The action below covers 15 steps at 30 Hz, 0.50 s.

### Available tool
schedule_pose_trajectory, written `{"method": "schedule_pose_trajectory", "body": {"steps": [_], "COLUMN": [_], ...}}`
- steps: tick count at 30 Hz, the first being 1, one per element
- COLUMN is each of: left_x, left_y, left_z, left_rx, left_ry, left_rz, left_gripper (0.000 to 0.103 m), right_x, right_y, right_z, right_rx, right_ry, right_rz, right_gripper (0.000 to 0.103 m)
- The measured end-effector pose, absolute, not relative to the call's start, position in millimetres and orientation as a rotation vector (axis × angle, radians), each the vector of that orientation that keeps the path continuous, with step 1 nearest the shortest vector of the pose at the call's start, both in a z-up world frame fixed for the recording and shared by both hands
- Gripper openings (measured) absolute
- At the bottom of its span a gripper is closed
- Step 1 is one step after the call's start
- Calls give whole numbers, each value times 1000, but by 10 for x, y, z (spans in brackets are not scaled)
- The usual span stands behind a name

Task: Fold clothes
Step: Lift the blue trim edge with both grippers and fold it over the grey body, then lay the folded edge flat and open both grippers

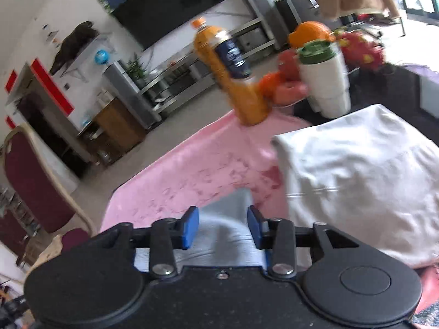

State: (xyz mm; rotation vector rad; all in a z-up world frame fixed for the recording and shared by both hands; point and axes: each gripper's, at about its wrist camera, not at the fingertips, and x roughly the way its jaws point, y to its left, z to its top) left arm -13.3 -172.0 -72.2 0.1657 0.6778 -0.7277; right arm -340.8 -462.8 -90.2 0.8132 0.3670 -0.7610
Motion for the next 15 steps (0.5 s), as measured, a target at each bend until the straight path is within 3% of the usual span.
{"method": "schedule_pose_trajectory", "body": {"steps": [5,9,12,15], "left_x": [-210,-281,-354,-435], "left_y": [-2274,-2300,-2124,-1902], "left_z": [-1163,-1544,-1555,-1447], "left_rx": [335,461,577,578], "left_ry": [746,907,924,893], "left_rz": [-825,-849,-851,-870], "left_gripper": [20,19,19,20], "right_x": [-2894,-2717,-2825,-3031], "right_y": [-4704,-4674,-4522,-4424], "right_z": [-1217,-1624,-1685,-1607], "right_rx": [761,843,786,778], "right_ry": [495,802,954,961], "right_rz": [-665,-576,-574,-650], "right_gripper": [25,25,25,26]}}
